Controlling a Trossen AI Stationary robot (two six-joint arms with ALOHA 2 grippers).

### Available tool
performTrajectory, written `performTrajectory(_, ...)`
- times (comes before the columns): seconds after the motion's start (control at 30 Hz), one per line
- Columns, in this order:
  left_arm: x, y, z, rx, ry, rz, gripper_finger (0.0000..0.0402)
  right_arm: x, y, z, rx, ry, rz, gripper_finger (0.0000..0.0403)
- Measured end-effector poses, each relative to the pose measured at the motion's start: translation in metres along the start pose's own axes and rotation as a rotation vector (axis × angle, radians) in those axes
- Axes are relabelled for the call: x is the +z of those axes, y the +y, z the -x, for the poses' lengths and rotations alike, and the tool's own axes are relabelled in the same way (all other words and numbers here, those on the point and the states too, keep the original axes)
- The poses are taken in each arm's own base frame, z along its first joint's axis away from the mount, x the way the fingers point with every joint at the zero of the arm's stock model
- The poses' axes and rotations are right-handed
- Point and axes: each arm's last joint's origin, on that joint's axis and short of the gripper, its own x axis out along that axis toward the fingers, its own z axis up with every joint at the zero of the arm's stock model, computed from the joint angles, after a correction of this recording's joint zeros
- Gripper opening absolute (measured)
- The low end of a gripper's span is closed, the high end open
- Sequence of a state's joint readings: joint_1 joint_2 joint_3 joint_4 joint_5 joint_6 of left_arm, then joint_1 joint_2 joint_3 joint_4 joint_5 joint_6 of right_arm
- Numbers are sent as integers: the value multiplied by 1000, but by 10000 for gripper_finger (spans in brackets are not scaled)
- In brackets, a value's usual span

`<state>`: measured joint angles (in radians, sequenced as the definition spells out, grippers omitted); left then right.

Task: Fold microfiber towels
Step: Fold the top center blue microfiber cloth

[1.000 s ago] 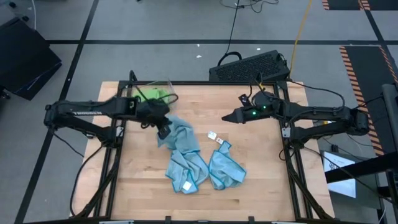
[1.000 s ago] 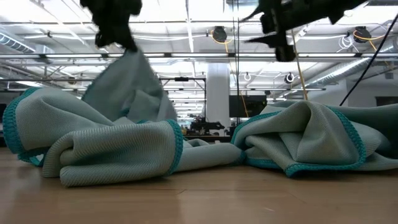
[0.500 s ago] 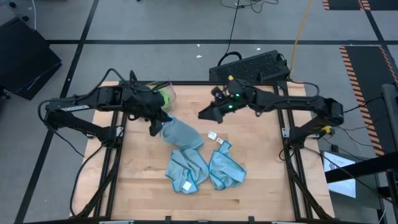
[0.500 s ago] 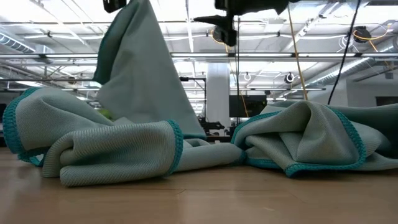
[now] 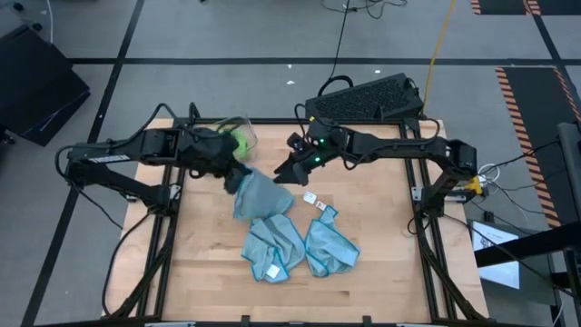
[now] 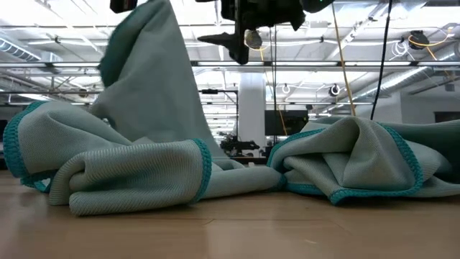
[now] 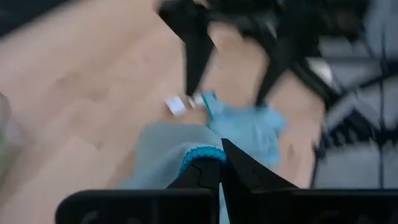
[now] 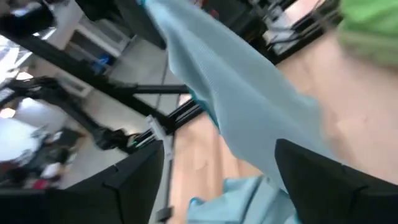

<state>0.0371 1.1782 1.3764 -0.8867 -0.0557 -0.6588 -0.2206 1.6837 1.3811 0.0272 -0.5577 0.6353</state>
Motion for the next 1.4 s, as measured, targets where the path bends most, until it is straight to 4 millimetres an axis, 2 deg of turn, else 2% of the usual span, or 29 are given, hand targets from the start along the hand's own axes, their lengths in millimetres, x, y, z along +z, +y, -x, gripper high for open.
performTrajectory(0.23, 30, 1, -3, 76, -353, 203, 3, 10, 20, 20, -71, -125, 155, 300)
performTrajectory(0.43, 57, -5, -11, 15, -593, 222, 4, 7, 30, 19, -222, -199, 384, 299)
performTrajectory(0.53, 66, -8, -27, -5, -642, 212, 6, 5, 28, 19, -309, -200, 434, 299)
performTrajectory(0.73, 70, -7, -37, -9, -647, 210, 5, -3, 17, 21, -485, -145, 369, 292)
performTrajectory(0.9, 71, -8, -37, -19, -660, 216, 9, -7, 12, 23, -589, -139, 312, 239)
performTrajectory(1.03, 71, -8, -37, -11, -662, 215, 4, -7, 9, 21, -569, -193, 321, 187)
performTrajectory(1.13, 72, -6, -36, 1, -672, 220, 7, -10, 11, 18, -502, -196, 295, 170)
performTrajectory(1.23, 74, -4, -36, 15, -678, 220, 9, -15, 12, 15, -442, -161, 237, 173)
performTrajectory(1.4, 76, 0, -36, 33, -690, 225, 5, -19, 12, 14, -343, -97, 159, 211)
